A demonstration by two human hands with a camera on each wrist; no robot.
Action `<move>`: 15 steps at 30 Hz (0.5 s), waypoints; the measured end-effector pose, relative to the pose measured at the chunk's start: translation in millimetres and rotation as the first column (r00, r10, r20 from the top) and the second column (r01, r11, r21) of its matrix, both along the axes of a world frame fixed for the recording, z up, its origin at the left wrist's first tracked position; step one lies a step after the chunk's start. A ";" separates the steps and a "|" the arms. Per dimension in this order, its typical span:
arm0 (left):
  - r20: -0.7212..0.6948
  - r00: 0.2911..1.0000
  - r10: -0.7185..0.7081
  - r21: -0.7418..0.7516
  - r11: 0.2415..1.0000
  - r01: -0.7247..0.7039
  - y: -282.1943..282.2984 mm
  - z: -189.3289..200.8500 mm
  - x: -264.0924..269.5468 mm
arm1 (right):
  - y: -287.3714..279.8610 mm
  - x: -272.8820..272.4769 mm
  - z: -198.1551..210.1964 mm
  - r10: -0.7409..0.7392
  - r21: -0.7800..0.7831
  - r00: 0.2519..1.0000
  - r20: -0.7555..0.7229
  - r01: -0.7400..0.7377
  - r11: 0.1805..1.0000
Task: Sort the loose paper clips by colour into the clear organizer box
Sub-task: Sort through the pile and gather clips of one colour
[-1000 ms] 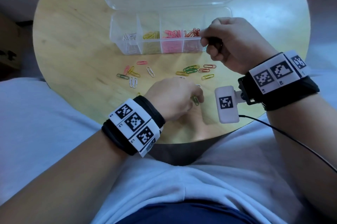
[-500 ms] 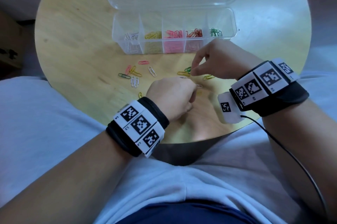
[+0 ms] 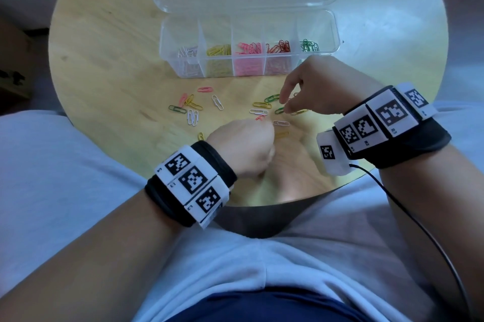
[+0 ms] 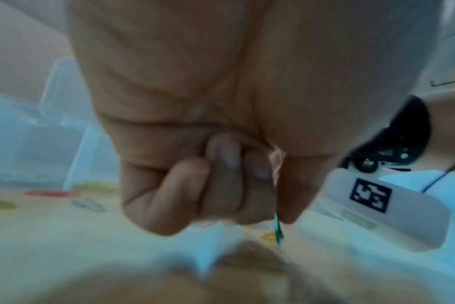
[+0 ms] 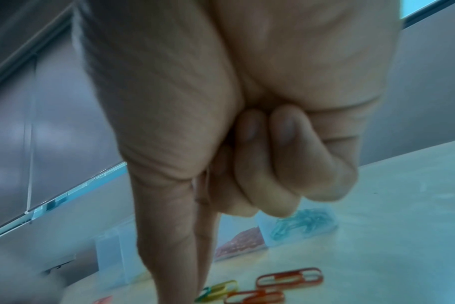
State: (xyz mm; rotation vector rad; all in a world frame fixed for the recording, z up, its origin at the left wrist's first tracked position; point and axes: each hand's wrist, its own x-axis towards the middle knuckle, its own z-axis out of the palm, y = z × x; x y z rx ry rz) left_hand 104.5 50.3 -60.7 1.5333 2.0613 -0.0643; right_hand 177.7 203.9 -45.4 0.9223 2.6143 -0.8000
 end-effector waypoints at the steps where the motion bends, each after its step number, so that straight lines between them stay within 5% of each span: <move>1: 0.082 0.996 0.040 0.033 0.999 -0.043 0.8 -0.1 -3.8 | -0.5 -0.9 -1.4 0.001 0.007 1.000 0.008 -0.001 1.000; 3: 0.283 0.946 0.159 0.091 0.977 -0.191 3.5 4.6 -14.0 | -1.8 -2.9 -4.5 0.012 0.016 1.000 0.025 -0.012 1.000; 5: 0.507 0.817 0.275 0.133 0.911 -0.389 5.8 13.4 -22.3 | -2.6 -4.1 -6.2 0.024 0.023 0.999 0.038 -0.024 0.999; 6: 0.657 0.687 0.309 0.122 0.856 -0.502 6.5 18.4 -25.2 | -3.0 -4.8 -6.9 0.030 0.036 0.998 0.052 -0.032 0.999; 8: 0.905 0.300 0.302 -0.022 0.738 -0.675 7.4 28.0 -29.8 | -5.1 -6.4 -8.8 0.039 0.075 0.995 0.092 -0.046 0.996; 10: 0.972 -0.007 0.237 -0.175 0.699 -0.694 7.4 36.2 -33.6 | -6.9 -8.0 -12.7 0.032 0.095 0.992 0.121 -0.043 0.995; 12: 0.975 -0.133 0.180 -0.222 0.707 -0.672 8.1 41.2 -35.8 | -8.0 -9.3 -16.4 0.034 0.092 0.989 0.145 -0.048 0.995; 15: 0.972 -0.166 0.164 -0.234 0.694 -0.681 7.7 43.4 -39.6 | -10.9 -9.8 -18.1 0.060 0.089 0.983 0.174 -0.076 0.993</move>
